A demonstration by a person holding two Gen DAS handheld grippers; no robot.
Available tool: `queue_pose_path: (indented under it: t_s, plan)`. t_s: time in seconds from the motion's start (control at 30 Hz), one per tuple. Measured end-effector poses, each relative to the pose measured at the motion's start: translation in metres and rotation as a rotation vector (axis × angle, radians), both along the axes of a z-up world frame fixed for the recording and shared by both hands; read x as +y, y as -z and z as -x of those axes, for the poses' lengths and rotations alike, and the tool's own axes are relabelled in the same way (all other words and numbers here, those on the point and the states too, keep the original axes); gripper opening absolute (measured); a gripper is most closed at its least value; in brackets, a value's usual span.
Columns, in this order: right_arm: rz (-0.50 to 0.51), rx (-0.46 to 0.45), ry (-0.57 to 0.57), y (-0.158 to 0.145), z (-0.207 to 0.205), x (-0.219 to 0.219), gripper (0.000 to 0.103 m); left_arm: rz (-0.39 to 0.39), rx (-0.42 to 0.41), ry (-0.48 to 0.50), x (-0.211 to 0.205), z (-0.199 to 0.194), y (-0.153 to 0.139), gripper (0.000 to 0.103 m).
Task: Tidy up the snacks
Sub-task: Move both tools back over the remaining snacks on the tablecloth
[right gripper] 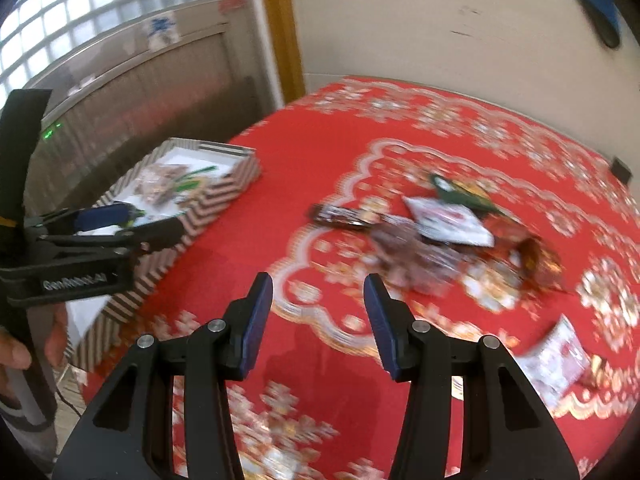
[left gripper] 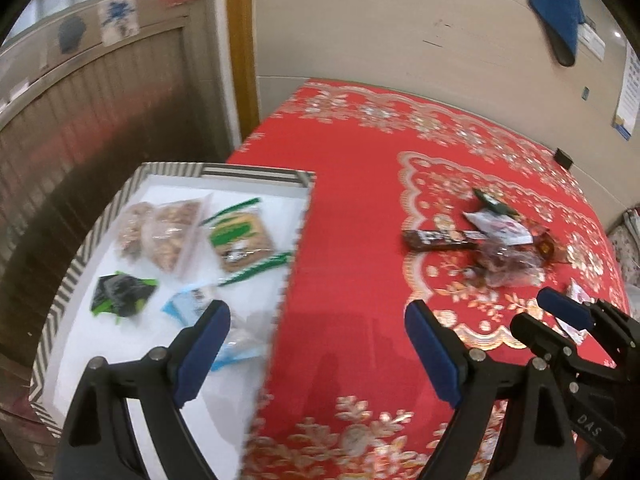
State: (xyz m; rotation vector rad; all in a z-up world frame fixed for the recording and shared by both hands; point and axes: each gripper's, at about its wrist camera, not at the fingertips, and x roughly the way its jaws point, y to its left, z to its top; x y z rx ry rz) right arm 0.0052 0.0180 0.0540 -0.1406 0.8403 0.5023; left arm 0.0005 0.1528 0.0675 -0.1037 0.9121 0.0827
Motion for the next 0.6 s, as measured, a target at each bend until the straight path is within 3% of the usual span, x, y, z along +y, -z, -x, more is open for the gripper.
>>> queue_pose_path:
  t_s: [0.23,0.6]
  plan:
    - [0.011,0.028,0.085,0.01,-0.006,-0.05,0.047,0.022,0.018,0.048,-0.031,-0.013,0.004,0.091]
    - [0.001,0.038,0.145,0.015,-0.012,-0.093,0.047,0.071,0.064,0.117,-0.087,-0.041,0.013,0.091]
